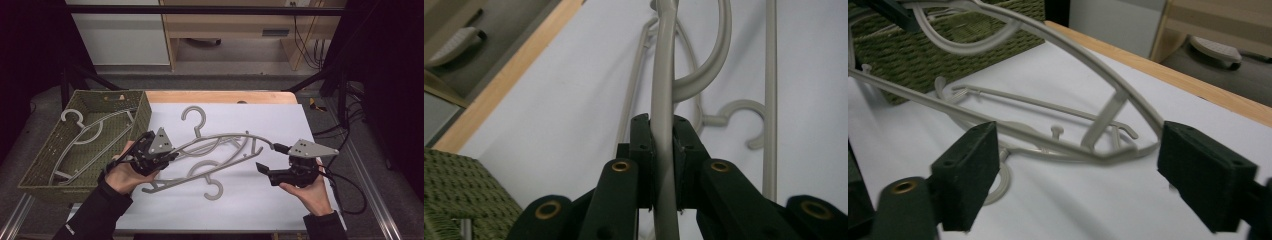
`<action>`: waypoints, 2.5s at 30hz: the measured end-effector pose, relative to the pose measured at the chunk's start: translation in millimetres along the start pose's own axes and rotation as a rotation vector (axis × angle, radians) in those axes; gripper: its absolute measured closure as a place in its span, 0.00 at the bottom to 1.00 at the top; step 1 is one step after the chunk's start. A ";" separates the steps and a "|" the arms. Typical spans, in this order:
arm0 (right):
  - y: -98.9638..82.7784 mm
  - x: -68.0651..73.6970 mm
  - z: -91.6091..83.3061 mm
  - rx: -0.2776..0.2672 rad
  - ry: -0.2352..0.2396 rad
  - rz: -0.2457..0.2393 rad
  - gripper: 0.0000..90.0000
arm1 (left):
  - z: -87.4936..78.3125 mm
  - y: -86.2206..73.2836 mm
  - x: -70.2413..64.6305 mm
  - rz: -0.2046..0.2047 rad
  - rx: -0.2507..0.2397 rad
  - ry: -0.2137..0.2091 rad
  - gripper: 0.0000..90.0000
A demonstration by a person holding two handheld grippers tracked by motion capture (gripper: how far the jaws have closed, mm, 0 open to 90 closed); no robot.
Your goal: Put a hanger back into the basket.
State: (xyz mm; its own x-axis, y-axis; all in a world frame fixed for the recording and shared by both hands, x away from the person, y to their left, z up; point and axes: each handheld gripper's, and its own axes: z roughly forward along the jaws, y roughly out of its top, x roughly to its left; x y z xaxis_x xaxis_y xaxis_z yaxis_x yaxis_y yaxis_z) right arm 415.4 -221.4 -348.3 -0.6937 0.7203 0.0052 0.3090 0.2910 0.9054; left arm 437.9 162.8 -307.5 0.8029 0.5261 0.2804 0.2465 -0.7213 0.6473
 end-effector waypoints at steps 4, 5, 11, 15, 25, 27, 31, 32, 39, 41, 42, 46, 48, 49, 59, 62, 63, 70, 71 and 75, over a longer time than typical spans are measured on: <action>-8.1 -2.6 -4.1 -0.001 -0.038 0.047 0.10 | -8.6 1.9 7.9 -0.019 -0.023 0.022 0.91; -10.4 -3.2 -3.9 0.003 -0.050 0.049 0.09 | -10.5 2.0 9.3 -0.021 -0.028 0.025 0.91; -23.2 -7.7 -2.4 0.019 -0.078 0.082 0.08 | -29.5 0.9 24.6 -0.048 -0.062 0.060 0.91; -28.5 -9.7 -1.0 0.031 -0.084 0.094 0.08 | -44.1 -1.2 36.4 -0.071 -0.084 0.096 0.91; -30.1 -7.8 1.9 0.041 -0.091 0.085 0.07 | -75.0 -15.7 69.2 -0.125 -0.106 0.183 0.91; -30.2 -7.8 2.3 0.042 -0.092 0.085 0.07 | -80.0 -21.0 76.6 -0.138 -0.103 0.192 0.91; -30.7 -7.4 3.8 0.046 -0.091 0.082 0.07 | -86.3 -33.2 90.6 -0.181 -0.112 0.212 0.91; -30.8 -7.4 4.1 0.047 -0.093 0.080 0.07 | -88.1 -37.6 94.9 -0.190 -0.112 0.222 0.91; -30.5 -7.4 3.9 0.044 -0.095 0.084 0.07 | -99.2 -62.8 118.6 -0.236 -0.086 0.276 0.91; -30.4 -7.3 4.1 0.043 -0.097 0.086 0.06 | -102.8 -70.7 125.3 -0.251 -0.088 0.291 0.91; -30.4 -7.3 4.4 0.044 -0.099 0.085 0.06 | -104.5 -74.0 128.2 -0.256 -0.087 0.292 0.91; -30.4 -7.3 4.4 0.045 -0.106 0.083 0.06 | -108.3 -86.9 137.8 -0.275 -0.080 0.315 0.91; -30.4 -7.4 4.3 0.044 -0.107 0.084 0.06 | -110.2 -93.8 142.0 -0.295 -0.073 0.326 0.91; -30.3 -7.7 4.3 0.042 -0.107 0.082 0.05 | -110.8 -96.4 143.6 -0.300 -0.074 0.328 0.91; -30.6 -7.6 4.1 0.033 -0.109 0.085 0.05 | -112.3 -130.6 164.3 -0.368 -0.044 0.360 0.91; -30.6 -7.2 5.1 0.026 -0.107 0.087 0.05 | -113.0 -140.2 168.7 -0.387 -0.032 0.370 0.91; -30.6 -7.1 5.7 0.027 -0.110 0.087 0.04 | -113.2 -142.3 169.9 -0.387 -0.028 0.374 0.91; -31.1 -6.5 7.6 0.035 -0.111 0.087 0.04 | -109.6 -162.9 178.1 -0.408 0.009 0.405 0.91; -31.1 -6.4 7.6 0.034 -0.110 0.088 0.05 | -109.4 -165.5 179.1 -0.410 0.017 0.406 0.91; -31.2 -6.4 8.1 0.035 -0.111 0.086 0.05 | -108.4 -177.4 181.6 -0.426 0.036 0.423 0.91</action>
State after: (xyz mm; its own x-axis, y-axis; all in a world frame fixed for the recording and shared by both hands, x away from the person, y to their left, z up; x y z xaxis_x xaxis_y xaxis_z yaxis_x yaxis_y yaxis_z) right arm 415.5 -230.0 -380.1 -0.5884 0.8079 0.0334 0.3876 0.2456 0.8885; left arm 481.2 435.2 -294.6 0.3455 0.9006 0.2636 0.5235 -0.4181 0.7424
